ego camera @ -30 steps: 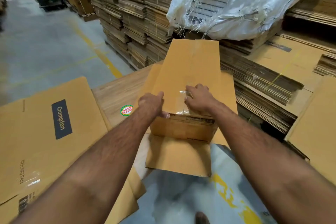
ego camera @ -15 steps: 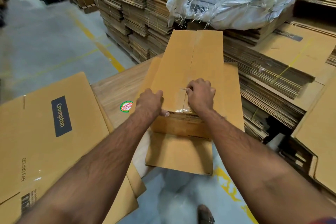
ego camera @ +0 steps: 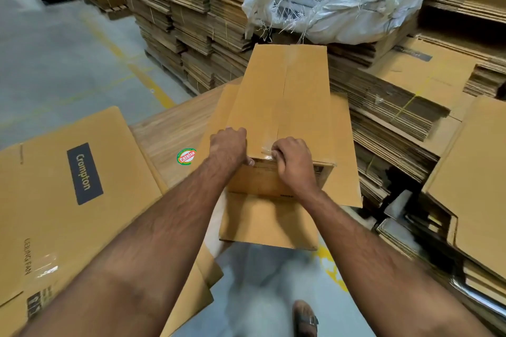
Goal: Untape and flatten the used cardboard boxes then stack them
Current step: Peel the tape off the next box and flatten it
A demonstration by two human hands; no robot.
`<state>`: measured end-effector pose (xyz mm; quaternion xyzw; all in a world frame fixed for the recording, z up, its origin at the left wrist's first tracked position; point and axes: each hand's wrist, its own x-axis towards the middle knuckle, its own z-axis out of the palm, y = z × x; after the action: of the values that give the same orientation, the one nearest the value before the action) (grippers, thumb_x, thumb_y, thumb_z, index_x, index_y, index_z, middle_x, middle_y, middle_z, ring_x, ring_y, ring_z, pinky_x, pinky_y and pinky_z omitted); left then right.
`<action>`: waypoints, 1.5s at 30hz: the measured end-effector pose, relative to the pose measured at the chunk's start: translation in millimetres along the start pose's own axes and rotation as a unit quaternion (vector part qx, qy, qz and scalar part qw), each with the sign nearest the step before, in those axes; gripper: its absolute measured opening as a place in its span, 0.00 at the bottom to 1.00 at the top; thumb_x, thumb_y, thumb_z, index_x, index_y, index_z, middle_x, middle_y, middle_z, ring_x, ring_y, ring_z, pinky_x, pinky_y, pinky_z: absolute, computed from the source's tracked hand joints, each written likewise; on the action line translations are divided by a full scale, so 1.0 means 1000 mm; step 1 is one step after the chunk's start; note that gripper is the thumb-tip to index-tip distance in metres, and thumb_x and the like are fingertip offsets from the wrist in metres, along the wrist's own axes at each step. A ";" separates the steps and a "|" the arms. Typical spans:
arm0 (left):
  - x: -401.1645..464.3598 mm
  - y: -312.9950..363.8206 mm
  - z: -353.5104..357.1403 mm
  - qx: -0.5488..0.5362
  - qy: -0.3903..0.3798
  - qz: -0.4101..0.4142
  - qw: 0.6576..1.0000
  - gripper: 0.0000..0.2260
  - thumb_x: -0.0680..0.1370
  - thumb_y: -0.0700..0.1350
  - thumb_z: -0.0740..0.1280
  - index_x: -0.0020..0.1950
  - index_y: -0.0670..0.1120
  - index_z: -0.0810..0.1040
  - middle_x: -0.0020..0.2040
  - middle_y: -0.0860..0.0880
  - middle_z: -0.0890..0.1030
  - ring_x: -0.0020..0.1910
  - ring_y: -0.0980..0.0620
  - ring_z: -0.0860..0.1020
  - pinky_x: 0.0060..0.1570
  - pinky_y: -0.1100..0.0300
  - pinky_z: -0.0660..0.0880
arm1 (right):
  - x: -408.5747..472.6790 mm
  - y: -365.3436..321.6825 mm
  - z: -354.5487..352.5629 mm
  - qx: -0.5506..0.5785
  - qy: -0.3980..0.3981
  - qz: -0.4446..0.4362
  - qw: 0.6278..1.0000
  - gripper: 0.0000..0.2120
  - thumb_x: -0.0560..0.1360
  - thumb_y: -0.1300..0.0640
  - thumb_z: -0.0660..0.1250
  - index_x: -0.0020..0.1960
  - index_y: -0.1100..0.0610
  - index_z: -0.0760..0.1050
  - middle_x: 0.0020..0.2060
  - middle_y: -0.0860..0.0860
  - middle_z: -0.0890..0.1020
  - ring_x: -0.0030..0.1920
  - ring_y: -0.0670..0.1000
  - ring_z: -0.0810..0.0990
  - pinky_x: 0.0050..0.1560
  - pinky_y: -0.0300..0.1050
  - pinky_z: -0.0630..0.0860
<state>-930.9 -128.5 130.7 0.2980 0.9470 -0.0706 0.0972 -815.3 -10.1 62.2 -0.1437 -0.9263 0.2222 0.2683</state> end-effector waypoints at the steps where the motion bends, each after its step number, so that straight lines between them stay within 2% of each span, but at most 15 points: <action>1: -0.001 -0.001 0.000 -0.007 0.002 0.001 1.000 0.36 0.69 0.63 0.74 0.68 0.45 0.67 0.65 0.42 0.73 0.63 0.41 0.74 0.55 0.50 0.72 | -0.007 -0.003 0.001 0.000 0.004 -0.005 1.000 0.04 0.75 0.62 0.63 0.46 0.56 0.76 0.41 0.52 0.78 0.43 0.56 0.73 0.46 0.51 0.68; 8: -0.005 -0.005 0.005 -0.041 0.011 0.016 0.999 0.34 0.70 0.62 0.73 0.69 0.45 0.67 0.65 0.41 0.72 0.64 0.40 0.73 0.55 0.49 0.72 | -0.047 -0.019 -0.009 -0.011 0.034 -0.014 0.999 0.04 0.75 0.64 0.64 0.44 0.57 0.76 0.40 0.52 0.78 0.42 0.54 0.71 0.44 0.43 0.62; 12: -0.005 -0.006 0.010 -0.066 0.001 0.013 0.998 0.34 0.72 0.61 0.72 0.70 0.45 0.65 0.69 0.41 0.68 0.66 0.39 0.71 0.57 0.48 0.71 | -0.061 -0.025 -0.004 -0.065 0.022 0.006 0.998 0.04 0.75 0.64 0.66 0.45 0.55 0.75 0.42 0.51 0.78 0.45 0.56 0.73 0.47 0.53 0.71; 15: -0.004 -0.008 0.012 -0.078 -0.004 0.010 0.997 0.35 0.72 0.60 0.72 0.71 0.44 0.64 0.73 0.40 0.65 0.67 0.38 0.71 0.57 0.48 0.72 | -0.072 -0.028 0.000 -0.091 0.016 0.015 0.996 0.06 0.73 0.65 0.67 0.45 0.55 0.75 0.42 0.51 0.78 0.45 0.56 0.72 0.45 0.54 0.72; 20: -0.004 -0.009 0.019 -0.089 0.001 0.009 0.996 0.35 0.73 0.60 0.71 0.72 0.44 0.62 0.78 0.40 0.57 0.68 0.36 0.70 0.56 0.47 0.73 | -0.083 -0.039 0.001 -0.111 0.037 0.002 0.993 0.08 0.71 0.66 0.66 0.45 0.55 0.74 0.42 0.50 0.77 0.44 0.55 0.69 0.42 0.49 0.66; 23: -0.005 -0.008 0.014 -0.086 -0.012 0.006 0.996 0.36 0.74 0.60 0.70 0.74 0.44 0.61 0.79 0.41 0.53 0.70 0.36 0.68 0.57 0.46 0.72 | -0.092 -0.042 0.003 -0.115 0.051 0.001 0.992 0.07 0.70 0.65 0.64 0.45 0.55 0.74 0.42 0.50 0.77 0.44 0.54 0.68 0.42 0.49 0.66; 26: -0.004 -0.008 0.008 -0.094 -0.041 0.000 0.995 0.39 0.72 0.62 0.71 0.75 0.44 0.59 0.80 0.41 0.52 0.72 0.36 0.65 0.60 0.45 0.71 | -0.094 -0.040 0.005 -0.132 0.054 -0.006 0.990 0.09 0.69 0.67 0.67 0.45 0.55 0.75 0.41 0.50 0.78 0.43 0.54 0.67 0.44 0.46 0.60; 30: -0.005 -0.005 0.004 -0.098 -0.074 -0.010 0.992 0.48 0.67 0.68 0.71 0.76 0.44 0.57 0.80 0.41 0.51 0.73 0.37 0.64 0.63 0.43 0.69 | -0.117 -0.039 0.018 -0.165 0.018 -0.056 0.985 0.12 0.64 0.68 0.72 0.44 0.55 0.77 0.39 0.50 0.78 0.42 0.55 0.70 0.43 0.48 0.63; 33: -0.007 0.001 0.009 -0.086 -0.061 -0.026 0.994 0.52 0.65 0.73 0.67 0.77 0.44 0.55 0.80 0.41 0.48 0.72 0.37 0.66 0.62 0.44 0.71 | -0.147 -0.032 0.032 -0.149 -0.005 -0.020 0.989 0.15 0.61 0.69 0.75 0.43 0.55 0.78 0.40 0.49 0.79 0.40 0.55 0.71 0.43 0.47 0.65; 35: -0.008 0.005 0.017 -0.065 -0.034 -0.036 0.997 0.54 0.63 0.75 0.67 0.77 0.43 0.54 0.80 0.40 0.49 0.71 0.35 0.67 0.61 0.43 0.72 | -0.152 -0.027 0.035 -0.145 -0.018 0.001 0.989 0.15 0.62 0.68 0.76 0.45 0.55 0.80 0.44 0.49 0.81 0.41 0.55 0.73 0.43 0.48 0.68; 38: -0.010 0.012 0.027 -0.050 0.000 -0.045 0.998 0.56 0.63 0.74 0.68 0.77 0.41 0.53 0.79 0.39 0.50 0.69 0.31 0.67 0.62 0.43 0.72 | -0.156 -0.021 0.035 -0.153 -0.047 -0.021 0.987 0.16 0.65 0.65 0.75 0.52 0.56 0.81 0.51 0.50 0.82 0.43 0.57 0.75 0.45 0.49 0.72; 42: -0.014 0.018 0.030 -0.042 0.030 -0.056 0.997 0.54 0.64 0.72 0.69 0.76 0.41 0.54 0.79 0.38 0.51 0.69 0.30 0.66 0.63 0.43 0.71 | -0.175 -0.008 0.041 -0.210 -0.119 -0.011 0.970 0.29 0.61 0.62 0.78 0.62 0.60 0.79 0.66 0.54 0.78 0.51 0.60 0.79 0.47 0.53 0.77; 45: -0.013 0.020 0.034 -0.032 0.032 -0.056 0.997 0.53 0.65 0.72 0.68 0.76 0.40 0.53 0.79 0.37 0.50 0.70 0.28 0.64 0.65 0.41 0.69 | -0.185 0.000 0.044 -0.248 -0.173 -0.022 0.953 0.27 0.55 0.60 0.80 0.54 0.59 0.83 0.65 0.54 0.79 0.56 0.60 0.80 0.48 0.54 0.79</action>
<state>-904.1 -126.0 98.7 0.2438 0.9665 -0.0363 0.0719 -689.1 -96.5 -51.5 -0.1445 -0.9874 0.0009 0.0646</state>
